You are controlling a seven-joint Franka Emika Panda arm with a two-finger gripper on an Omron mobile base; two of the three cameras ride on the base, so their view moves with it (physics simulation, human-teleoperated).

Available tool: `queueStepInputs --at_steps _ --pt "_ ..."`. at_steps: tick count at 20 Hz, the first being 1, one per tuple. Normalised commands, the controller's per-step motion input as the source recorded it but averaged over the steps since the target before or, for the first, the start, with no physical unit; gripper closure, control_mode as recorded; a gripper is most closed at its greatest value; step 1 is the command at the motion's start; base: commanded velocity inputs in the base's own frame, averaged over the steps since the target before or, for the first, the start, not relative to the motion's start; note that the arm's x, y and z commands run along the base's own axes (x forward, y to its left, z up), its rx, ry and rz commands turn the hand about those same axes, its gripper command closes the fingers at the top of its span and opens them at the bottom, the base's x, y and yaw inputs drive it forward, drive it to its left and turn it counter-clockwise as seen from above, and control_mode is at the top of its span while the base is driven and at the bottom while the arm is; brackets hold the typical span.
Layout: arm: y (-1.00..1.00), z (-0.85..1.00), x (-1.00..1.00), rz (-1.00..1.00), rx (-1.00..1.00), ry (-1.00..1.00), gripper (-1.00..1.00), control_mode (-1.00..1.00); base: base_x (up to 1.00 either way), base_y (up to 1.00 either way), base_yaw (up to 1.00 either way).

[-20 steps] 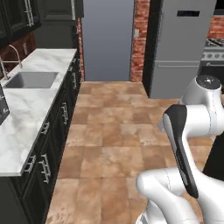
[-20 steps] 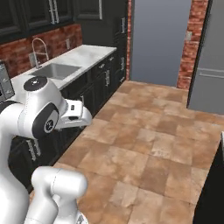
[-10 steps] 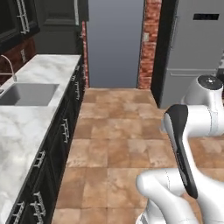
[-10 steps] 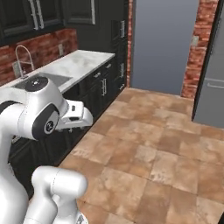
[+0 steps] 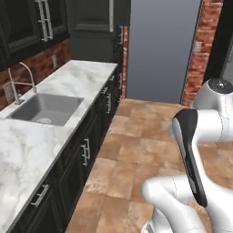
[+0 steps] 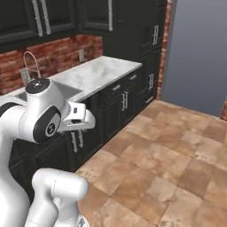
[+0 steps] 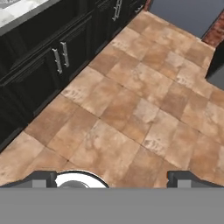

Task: Retrieve the tupperware and aluminum foil from the cabinet and place them on the dining counter near the plate with hot dog and sweet potato to prepare for storing leftovers.

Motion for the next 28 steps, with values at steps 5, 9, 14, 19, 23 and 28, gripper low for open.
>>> queueStepInputs --at_steps 5,9,14,19,23,28 --pt "0.0 0.0 0.0 0.0 0.0 0.0 -1.0 1.0 1.0 -0.29 0.42" --pt "0.0 0.0 0.0 0.0 0.0 0.0 -1.0 1.0 1.0 -0.61 0.34" --pt "0.0 0.0 0.0 0.0 0.0 0.0 -1.0 1.0 0.99 -0.86 0.27" --pt "0.0 0.0 0.0 0.0 0.0 0.0 -1.0 1.0 0.93 -0.9 0.26" --pt "0.0 0.0 0.0 0.0 0.0 0.0 -1.0 1.0 0.94 -0.78 0.28" --pt "0.0 0.0 0.0 0.0 0.0 0.0 -1.0 1.0 0.91 -0.68 0.32"
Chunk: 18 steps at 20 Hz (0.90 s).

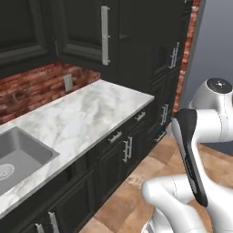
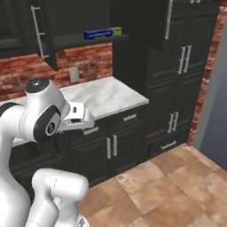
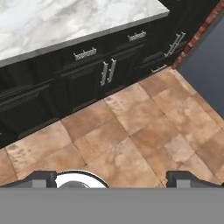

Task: Retrieve the tupperware and aluminum foil from the cabinet and place them on the dining counter near the plate with hot dog and sweet potato to prepare for storing leftovers.

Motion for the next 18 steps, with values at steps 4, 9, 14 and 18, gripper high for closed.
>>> queueStepInputs --at_steps 4,9,14,18 --pt "0.0 0.0 0.0 0.0 0.0 0.0 -1.0 1.0 0.85 -0.58 0.34" --pt "0.0 0.0 0.0 0.0 0.0 0.0 -1.0 1.0 0.71 -0.39 0.4" --pt "0.0 0.0 0.0 0.0 0.0 0.0 -1.0 1.0 0.76 -0.24 0.44" --pt "0.0 0.0 0.0 0.0 0.0 0.0 -1.0 1.0 0.7 -0.41 0.45"
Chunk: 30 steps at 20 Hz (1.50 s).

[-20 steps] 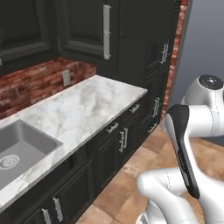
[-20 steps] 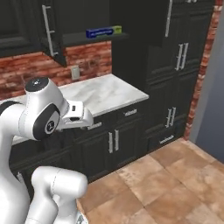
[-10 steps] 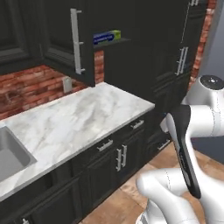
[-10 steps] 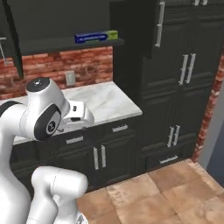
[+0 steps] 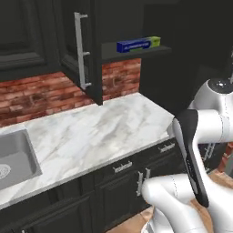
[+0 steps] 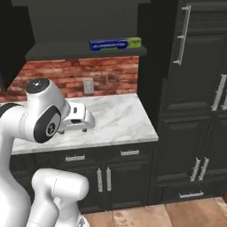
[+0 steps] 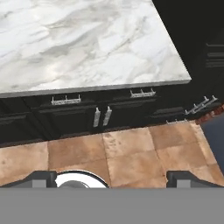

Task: Retrieve the tupperware and aluminum foil from the cabinet and place them on the dining counter near the plate with hot dog and sweet potato to prepare for storing leftovers.

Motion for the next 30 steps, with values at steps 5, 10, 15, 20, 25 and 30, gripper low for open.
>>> queueStepInputs --at_steps 5,10,15,20,25,30 --pt "0.0 0.0 0.0 0.0 0.0 0.0 -1.0 1.0 0.67 -0.43 0.43" --pt "0.0 0.0 0.0 0.0 0.0 0.0 -1.0 1.0 0.8 -0.26 0.35" --pt "0.0 0.0 0.0 0.0 0.0 0.0 -1.0 1.0 0.98 0.0 0.15" --pt "0.0 0.06 0.12 0.0 0.0 -0.03 -1.0 -1.0 0.43 0.0 0.0" --pt "0.0 0.5 0.28 0.0 0.0 -0.1 -1.0 -1.0 0.0 0.0 0.0" --pt "0.0 0.76 0.32 0.0 0.0 -0.13 -1.0 -1.0 0.0 0.0 0.0"
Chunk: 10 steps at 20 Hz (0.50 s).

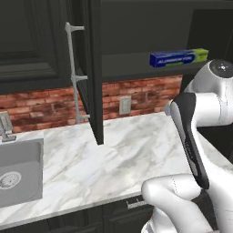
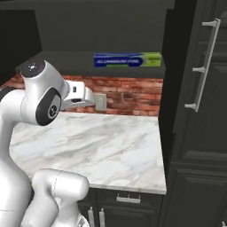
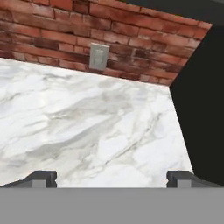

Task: Retrieve the tupperware and aluminum foil from the cabinet and place them on the dining counter near the plate with hot dog and sweet potato to prepare for storing leftovers.

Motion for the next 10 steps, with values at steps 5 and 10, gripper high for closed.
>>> queueStepInputs --at_steps 5,10 --pt "0.0 0.42 0.27 -0.07 0.05 -0.27 -1.0 -1.0 0.0 0.0 0.0" --pt "0.0 0.05 0.14 -0.27 0.11 -0.47 -1.0 -1.0 0.0 0.0 0.0"
